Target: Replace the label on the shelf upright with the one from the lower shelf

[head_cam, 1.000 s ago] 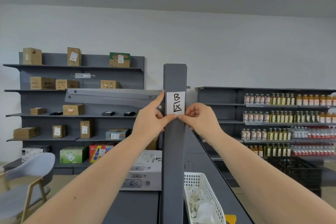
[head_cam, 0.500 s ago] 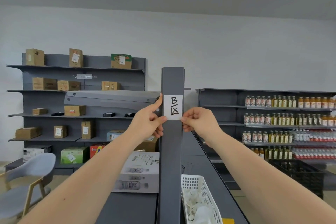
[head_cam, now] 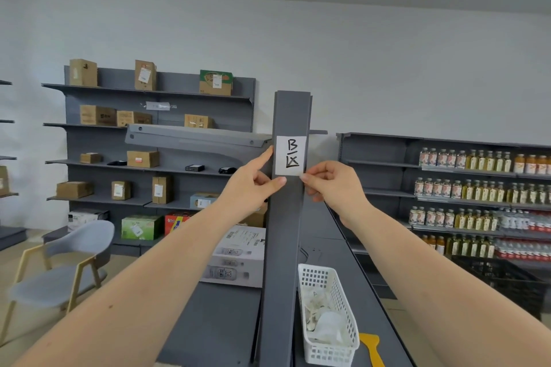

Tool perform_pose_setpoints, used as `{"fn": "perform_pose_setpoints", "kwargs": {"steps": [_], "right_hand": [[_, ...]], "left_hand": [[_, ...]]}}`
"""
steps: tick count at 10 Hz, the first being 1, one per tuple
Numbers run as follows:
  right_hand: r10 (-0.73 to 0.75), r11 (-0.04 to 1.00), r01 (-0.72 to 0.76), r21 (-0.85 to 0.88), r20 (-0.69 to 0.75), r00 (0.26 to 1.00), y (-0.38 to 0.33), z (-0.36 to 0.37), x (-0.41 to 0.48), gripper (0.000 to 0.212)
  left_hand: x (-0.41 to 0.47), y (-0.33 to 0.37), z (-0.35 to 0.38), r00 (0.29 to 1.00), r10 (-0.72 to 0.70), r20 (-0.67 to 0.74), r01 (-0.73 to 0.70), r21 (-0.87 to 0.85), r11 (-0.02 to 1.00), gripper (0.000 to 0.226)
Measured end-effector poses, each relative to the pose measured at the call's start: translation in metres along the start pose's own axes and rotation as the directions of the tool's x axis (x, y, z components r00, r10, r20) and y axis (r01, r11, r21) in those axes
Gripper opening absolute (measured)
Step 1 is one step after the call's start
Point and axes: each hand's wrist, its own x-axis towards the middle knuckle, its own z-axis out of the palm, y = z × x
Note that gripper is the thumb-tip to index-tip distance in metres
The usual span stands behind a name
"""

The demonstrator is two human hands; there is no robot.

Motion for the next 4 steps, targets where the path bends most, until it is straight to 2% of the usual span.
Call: {"fn": "perform_pose_setpoints", "kwargs": {"steps": [2,3,4], "right_hand": [[-0.034,0.998,0.034,-0.045,0.012,0.999,-0.002,-0.005,-0.040,0.030],[-0.043,0.998,0.042,-0.052,-0.016,0.999,-0.009,-0.006,-0.067,0.027],[-0.032,0.999,0.029,-0.039,-0.091,0.995,-0.018,-0.007,-0.093,0.026]], "left_hand": [[-0.033,0.002,-0.007,0.992,-0.097,0.080,0.111,-0.187,0.976,0.053],[-0.056,0.009,-0.017,0.980,-0.134,0.144,0.166,-0.238,0.957,0.034],[-0.075,0.014,-0.032,0.971,-0.169,0.170,0.220,-0.352,0.910,0.029]]}}
